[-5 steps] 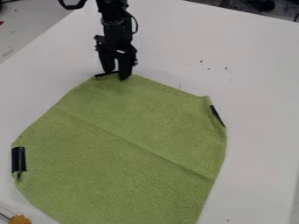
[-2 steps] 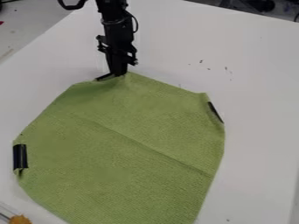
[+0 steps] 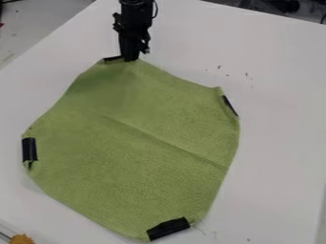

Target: Fold the cloth from top left to bottom right

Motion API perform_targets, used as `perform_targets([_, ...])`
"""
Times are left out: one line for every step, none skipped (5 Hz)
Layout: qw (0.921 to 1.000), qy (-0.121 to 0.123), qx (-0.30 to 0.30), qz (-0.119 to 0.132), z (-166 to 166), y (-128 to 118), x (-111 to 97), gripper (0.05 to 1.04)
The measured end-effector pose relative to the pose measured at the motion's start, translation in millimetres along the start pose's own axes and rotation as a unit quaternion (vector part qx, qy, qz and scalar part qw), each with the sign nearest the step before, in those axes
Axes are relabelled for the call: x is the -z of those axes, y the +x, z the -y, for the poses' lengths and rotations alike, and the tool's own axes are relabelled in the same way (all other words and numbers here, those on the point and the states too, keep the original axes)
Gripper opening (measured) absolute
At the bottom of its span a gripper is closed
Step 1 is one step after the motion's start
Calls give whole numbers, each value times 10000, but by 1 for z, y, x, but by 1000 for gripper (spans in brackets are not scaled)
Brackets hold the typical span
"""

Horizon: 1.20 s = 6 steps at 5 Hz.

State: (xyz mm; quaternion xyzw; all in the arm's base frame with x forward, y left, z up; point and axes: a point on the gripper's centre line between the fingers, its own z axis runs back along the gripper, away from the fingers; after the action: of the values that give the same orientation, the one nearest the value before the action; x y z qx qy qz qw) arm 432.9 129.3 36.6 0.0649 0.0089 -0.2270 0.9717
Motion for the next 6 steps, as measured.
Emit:
perform_targets([9994, 261, 191, -150, 9, 2, -21, 58])
perform_targets([9996, 258, 71, -5, 44, -5, -43, 58])
perform_targets([9995, 136, -165, 215, 91, -17, -53, 58])
perform_targets([9969, -47, -613, 492, 131, -36, -47, 58])
perform_targets([9942, -254, -868, 587, 156, -47, -24, 58])
perform_targets([9895, -462, -1124, 789, 169, -51, -8, 82])
